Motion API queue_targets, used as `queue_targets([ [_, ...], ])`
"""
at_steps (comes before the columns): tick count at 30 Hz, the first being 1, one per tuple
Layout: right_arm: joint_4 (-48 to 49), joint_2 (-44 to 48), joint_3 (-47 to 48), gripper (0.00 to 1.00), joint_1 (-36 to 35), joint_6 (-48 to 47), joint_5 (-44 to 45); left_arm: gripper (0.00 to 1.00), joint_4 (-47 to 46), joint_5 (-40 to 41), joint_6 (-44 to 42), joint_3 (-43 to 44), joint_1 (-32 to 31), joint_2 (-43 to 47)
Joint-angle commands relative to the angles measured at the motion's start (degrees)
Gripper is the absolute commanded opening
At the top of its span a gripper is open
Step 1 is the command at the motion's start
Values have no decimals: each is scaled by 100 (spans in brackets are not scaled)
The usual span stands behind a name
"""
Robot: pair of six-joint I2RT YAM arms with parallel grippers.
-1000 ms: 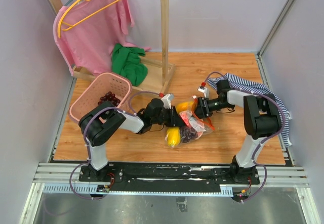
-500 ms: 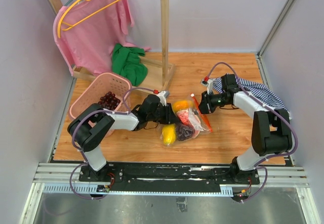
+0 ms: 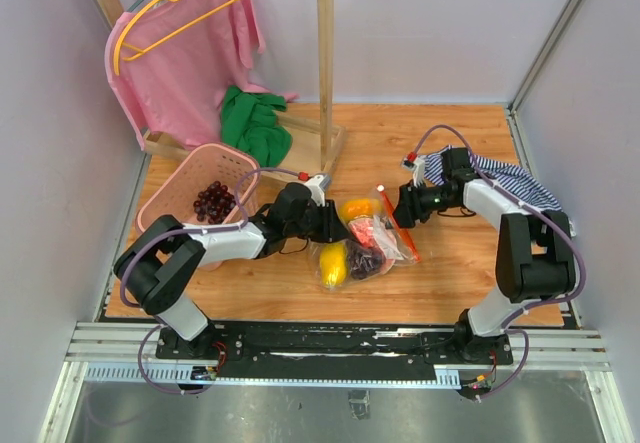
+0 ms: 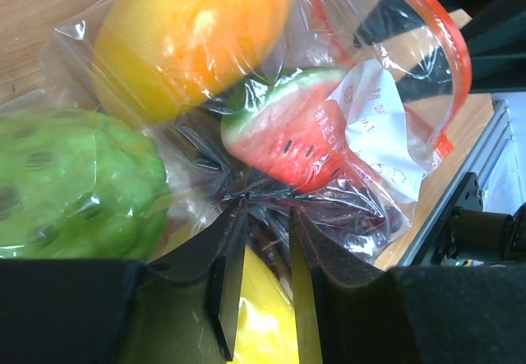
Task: Open the zip-top bag and remove the fake food
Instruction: Pick up the fake fruit from the zipper food storage bag.
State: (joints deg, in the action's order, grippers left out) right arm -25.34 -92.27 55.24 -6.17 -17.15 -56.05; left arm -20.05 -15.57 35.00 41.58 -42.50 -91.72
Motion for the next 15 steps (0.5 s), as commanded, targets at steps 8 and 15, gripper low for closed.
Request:
queue_targets([
  [8, -429, -867, 363, 60, 187, -324, -793, 32, -225, -116, 503, 322, -294, -251],
  [15, -349, -899, 196, 61, 190, -228, -648, 34, 426, 979, 516, 667, -610, -364],
])
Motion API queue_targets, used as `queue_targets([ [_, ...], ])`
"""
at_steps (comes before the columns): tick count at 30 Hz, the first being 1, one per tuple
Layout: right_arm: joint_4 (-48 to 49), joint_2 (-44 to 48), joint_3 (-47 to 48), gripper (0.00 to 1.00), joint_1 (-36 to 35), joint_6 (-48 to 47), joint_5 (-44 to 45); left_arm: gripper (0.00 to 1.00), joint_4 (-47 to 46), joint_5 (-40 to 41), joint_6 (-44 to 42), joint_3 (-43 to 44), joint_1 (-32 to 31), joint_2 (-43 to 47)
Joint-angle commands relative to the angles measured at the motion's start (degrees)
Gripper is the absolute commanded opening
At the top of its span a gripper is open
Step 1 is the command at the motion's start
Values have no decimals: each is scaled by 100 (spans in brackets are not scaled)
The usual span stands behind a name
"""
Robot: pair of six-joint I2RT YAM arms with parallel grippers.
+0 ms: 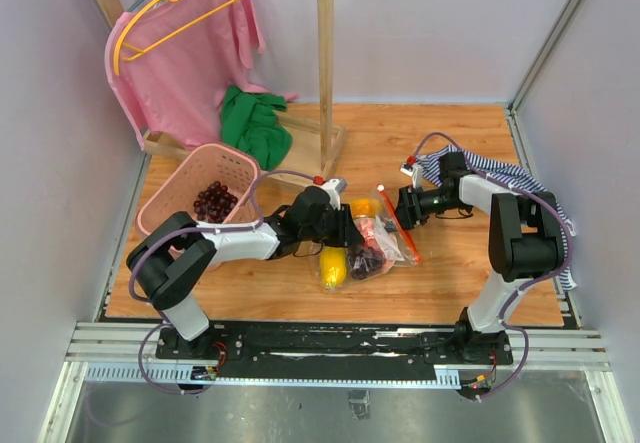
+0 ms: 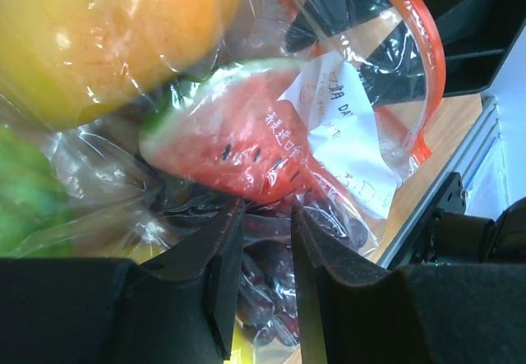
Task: Open the zip-top bag and remove the fake food
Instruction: Pick up the fake fruit from the zipper food storage bag.
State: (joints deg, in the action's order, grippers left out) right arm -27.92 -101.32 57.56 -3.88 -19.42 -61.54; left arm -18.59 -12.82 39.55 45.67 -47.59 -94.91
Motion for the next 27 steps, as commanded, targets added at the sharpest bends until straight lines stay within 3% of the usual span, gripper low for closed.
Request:
queue_targets([
  [1, -83, 13, -37, 61, -41, 6, -84, 33, 273, 816, 67, 297, -101, -43],
  [5, -69, -12, -48, 65, -29, 52, -60, 31, 309, 1141, -79, 658, -93, -363],
  [8, -95, -88, -45, 73, 10, 163, -198, 14, 540, 1103, -192, 969, -76, -870],
  [9, -132, -118, -36, 93, 44, 204, -276, 11, 517, 1060, -184, 962, -75, -1011],
  [10, -172, -155, -35, 100, 78, 225, -350, 9, 464, 1017, -150, 899, -75, -1115],
  [21, -554, -224, -208, 99, 170, 558, -723, 5, -371, 679, 266, -69, 158, -1457],
  [27, -1351, -141, -284, 99, 149, 200, -83, 6, -580, 363, 325, 19, 163, -1699],
])
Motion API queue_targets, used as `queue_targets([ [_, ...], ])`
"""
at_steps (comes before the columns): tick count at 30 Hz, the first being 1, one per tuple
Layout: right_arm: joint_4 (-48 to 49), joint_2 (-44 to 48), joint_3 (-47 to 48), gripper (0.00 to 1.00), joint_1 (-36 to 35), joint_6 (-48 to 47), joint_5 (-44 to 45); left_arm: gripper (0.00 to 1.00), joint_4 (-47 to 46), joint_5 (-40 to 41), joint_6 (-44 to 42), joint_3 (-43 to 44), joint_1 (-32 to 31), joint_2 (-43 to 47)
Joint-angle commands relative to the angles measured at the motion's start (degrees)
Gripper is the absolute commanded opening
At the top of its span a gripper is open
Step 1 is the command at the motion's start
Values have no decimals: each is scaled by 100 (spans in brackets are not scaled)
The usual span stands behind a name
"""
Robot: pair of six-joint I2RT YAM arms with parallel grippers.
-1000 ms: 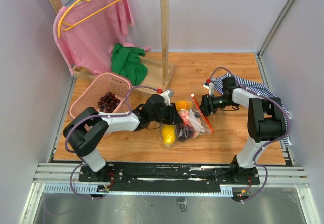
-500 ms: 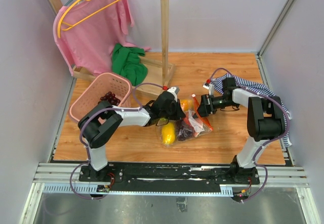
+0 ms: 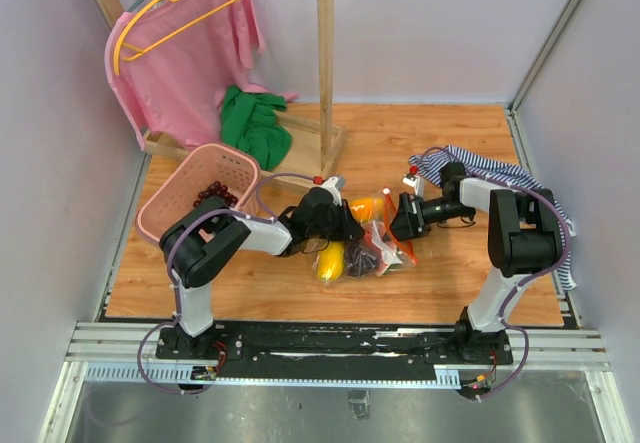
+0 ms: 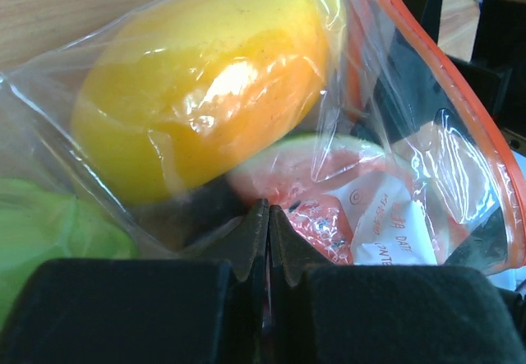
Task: Open the zip-top bag and remove the fake food
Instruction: Pick up the fake fruit from the zipper food storage bag.
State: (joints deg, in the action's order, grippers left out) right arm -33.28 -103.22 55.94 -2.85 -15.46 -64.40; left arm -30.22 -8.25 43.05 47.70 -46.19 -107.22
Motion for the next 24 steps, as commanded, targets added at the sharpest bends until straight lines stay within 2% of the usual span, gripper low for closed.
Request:
queue_targets([
  [1, -896, 62, -113, 99, 48, -130, 283, 6, 501, -128, 3, -197, 23, -481],
  [12, -211, 711, -554, 98, 48, 1801, 1327, 6, 244, -357, 69, -376, 23, -414],
  [15, 40, 819, -768, 98, 35, 2103, 1190, 6, 195, -457, 58, -326, 6, -445],
  [24, 805, 248, -859, 99, -162, 2807, 556, 6, 71, -697, 62, -121, -142, -633],
])
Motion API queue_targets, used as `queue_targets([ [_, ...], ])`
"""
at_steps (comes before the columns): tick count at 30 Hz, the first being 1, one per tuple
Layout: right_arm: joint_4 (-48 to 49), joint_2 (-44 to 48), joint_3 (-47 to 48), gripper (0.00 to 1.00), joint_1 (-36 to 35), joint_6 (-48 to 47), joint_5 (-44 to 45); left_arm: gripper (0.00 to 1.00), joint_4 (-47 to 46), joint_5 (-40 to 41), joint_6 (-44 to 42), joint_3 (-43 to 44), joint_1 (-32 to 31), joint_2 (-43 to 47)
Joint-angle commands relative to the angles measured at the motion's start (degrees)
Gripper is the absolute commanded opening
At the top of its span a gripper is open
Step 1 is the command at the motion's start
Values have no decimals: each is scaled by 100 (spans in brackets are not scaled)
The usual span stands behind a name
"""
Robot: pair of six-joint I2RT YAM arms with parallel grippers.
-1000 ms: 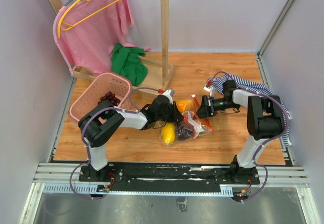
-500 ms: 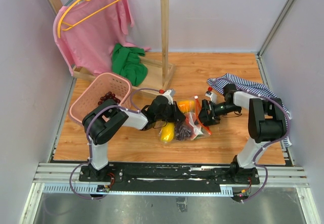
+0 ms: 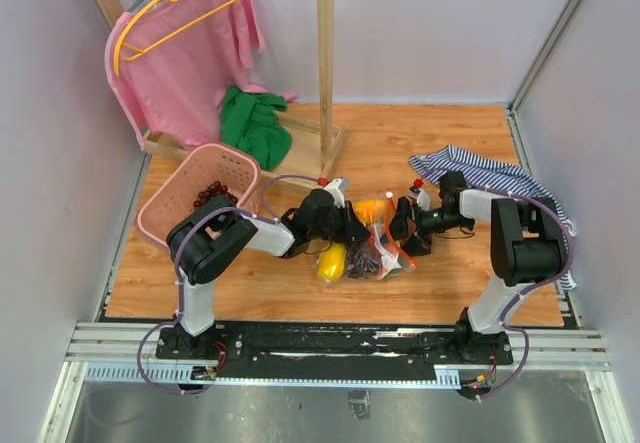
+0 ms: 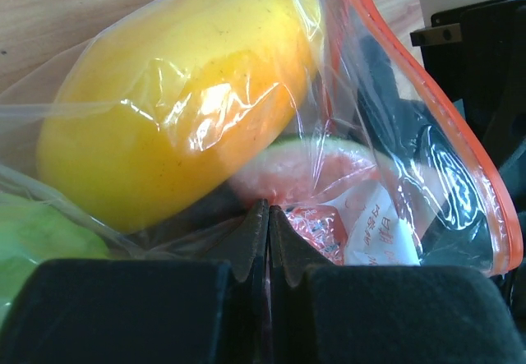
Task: Open the zip-top bag and remove the fake food
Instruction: Pick up the fake fruit from the zipper food storage bag.
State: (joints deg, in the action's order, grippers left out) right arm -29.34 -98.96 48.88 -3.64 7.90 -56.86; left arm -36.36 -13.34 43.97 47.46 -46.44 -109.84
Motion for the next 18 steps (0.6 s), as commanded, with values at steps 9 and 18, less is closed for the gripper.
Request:
queue_targets([
  [9, 1800, 461, -494, 89, 31, 1468, -259, 6, 648, -302, -58, -164, -164, -336],
  [18, 1242, 659, -456, 70, 289, 1185, -26, 7, 619, -256, -85, -291, -164, -186],
])
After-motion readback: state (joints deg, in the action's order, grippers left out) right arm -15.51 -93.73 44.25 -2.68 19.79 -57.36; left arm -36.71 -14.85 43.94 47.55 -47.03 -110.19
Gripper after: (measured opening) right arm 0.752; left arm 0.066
